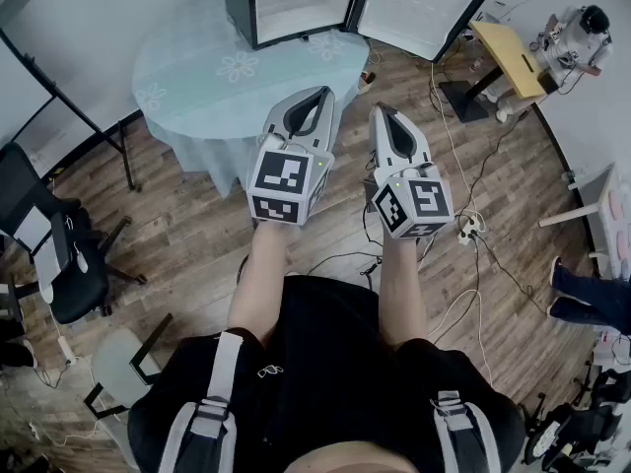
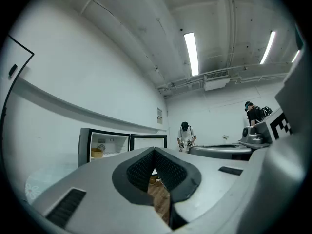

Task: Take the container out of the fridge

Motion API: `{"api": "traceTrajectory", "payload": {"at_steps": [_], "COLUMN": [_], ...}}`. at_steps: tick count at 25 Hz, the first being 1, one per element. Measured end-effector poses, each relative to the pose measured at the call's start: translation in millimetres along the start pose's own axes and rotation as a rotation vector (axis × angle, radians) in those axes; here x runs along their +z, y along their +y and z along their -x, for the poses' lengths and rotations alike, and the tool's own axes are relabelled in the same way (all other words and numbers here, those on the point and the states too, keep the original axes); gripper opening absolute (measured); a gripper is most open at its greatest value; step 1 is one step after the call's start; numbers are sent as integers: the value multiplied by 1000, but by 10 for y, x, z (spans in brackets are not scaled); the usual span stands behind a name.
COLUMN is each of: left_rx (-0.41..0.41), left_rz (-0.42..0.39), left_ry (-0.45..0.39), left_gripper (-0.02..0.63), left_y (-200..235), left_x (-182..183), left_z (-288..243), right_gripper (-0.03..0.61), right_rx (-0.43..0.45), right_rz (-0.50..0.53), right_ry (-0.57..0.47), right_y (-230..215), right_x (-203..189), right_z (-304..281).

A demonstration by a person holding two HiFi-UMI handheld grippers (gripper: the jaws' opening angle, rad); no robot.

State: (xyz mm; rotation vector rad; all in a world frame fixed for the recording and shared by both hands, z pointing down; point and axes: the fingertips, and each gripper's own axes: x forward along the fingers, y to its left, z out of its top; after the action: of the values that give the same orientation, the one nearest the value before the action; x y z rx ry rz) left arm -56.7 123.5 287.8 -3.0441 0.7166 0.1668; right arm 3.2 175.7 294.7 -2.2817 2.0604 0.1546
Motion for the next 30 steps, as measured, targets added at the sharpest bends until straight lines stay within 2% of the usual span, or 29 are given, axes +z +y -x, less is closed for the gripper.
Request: {"api": "traceTrajectory", "payload": {"at_steps": [11,15,24,30], "left_rx": [1,-6,-20,-8], "left_rz": [20,39,89,95], "left_ry": [16,31,48,64], "left_gripper": [0,0,1,1], "left_y": [63,74,254,358], "left_x": [-53,-136,-322,-381], "left_z": [117,129,-3,-143], "right_gripper": [5,5,6,6], "right_rx": [12,8,-21,-56], "right_rz": [1,-38,-34,-41], "right_ry": [32,21,103,103], "right_y": [141,148,133,-81], "right_x": [-93,-146,-464,-433], "right_z": [20,51,-44,-83]}}
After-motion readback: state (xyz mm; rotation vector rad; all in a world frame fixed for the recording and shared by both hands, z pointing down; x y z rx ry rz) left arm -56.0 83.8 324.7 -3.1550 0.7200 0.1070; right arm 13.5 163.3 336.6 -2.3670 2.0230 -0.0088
